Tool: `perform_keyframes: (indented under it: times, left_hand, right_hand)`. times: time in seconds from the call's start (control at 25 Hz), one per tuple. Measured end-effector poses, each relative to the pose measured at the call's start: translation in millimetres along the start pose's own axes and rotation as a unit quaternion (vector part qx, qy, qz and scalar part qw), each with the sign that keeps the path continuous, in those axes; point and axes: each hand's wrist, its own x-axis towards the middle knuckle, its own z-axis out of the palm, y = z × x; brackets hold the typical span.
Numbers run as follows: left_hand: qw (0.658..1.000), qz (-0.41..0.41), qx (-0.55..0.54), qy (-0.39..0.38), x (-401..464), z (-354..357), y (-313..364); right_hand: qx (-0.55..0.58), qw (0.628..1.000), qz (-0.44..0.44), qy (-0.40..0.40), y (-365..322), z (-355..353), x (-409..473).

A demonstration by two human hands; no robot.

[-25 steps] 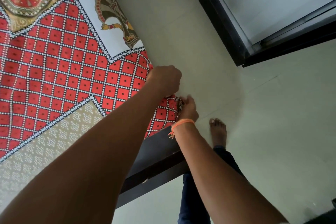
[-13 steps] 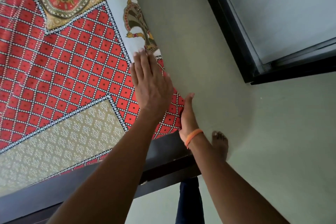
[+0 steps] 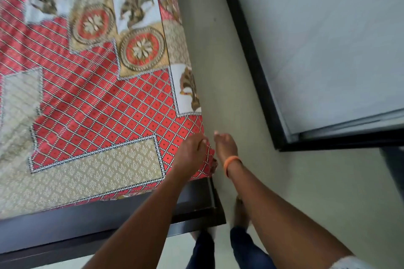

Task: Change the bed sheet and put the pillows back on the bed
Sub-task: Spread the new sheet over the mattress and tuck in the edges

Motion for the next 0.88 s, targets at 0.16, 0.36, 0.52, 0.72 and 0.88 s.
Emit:
perform_keyframes:
  times: [0.16, 0.36, 0.52, 0.72, 0.88]
  left_hand:
    - [0.96, -0.196, -0.171, 0.102, -79, -35, 42]
    - [0.857, -0.325, -0.336, 0.219, -140, -73, 92]
    - [0.763, -0.346, -0.429, 0.336, -148, -98, 147]
    - [0.684, -0.34, -0.505, 0.401, -134, -100, 213]
    - [0.689, -0.32, -0.495, 0.422, -120, -99, 248]
  right_hand:
    - [-0.033, 0.999, -0.021, -0.027, -42, -54, -77]
    - [0.003, 0.998, 0.03, -0.058, -96, -87, -123]
    - [-0.073, 0.982, -0.037, -0.168, -155, -107, -132]
    - [-0.099, 0.965, -0.088, -0.225, -240, -131, -125]
    - [-0.108, 0.962, -0.091, -0.235, -283, -149, -121]
